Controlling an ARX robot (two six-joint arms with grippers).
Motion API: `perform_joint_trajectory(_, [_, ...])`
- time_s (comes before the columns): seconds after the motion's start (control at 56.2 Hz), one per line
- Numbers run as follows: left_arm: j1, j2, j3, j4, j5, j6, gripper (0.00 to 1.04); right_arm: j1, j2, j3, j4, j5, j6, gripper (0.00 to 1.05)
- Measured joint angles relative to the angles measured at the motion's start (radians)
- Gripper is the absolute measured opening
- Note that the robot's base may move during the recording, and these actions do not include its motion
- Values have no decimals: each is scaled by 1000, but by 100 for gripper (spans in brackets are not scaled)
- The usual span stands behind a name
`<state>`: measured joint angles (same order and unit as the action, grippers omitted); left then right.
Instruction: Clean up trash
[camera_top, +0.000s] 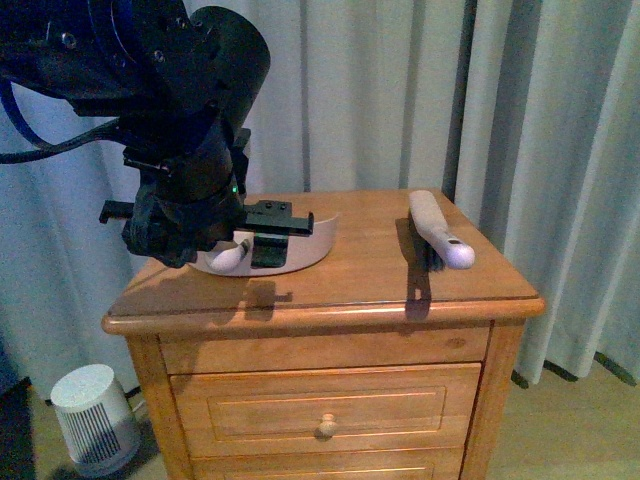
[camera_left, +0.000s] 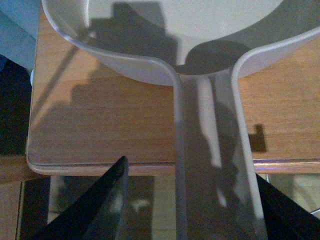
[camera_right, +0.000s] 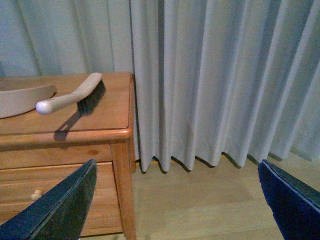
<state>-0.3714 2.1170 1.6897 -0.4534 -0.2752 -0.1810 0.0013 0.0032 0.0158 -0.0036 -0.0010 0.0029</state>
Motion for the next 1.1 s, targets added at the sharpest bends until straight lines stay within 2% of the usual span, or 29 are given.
perform_joint_trajectory(0.142, [0,0,-2,0,2,5,34,0,0,0,0,0,0,97])
perform_joint_trajectory(0.196, [0,0,-3,0,4,8,28,0,0,0,0,0,0,97])
perform_joint_trajectory(0.729, [6,-73,-80,89,43,36,28,0,0,0,0,0,0,97])
perform_joint_trajectory(0.978, [13,-294,-188,251,117,75,28,0,0,0,0,0,0,97])
perform_joint_trajectory(1.102, [24,-463,-306,406,130,145,28,0,0,0,0,0,0,97])
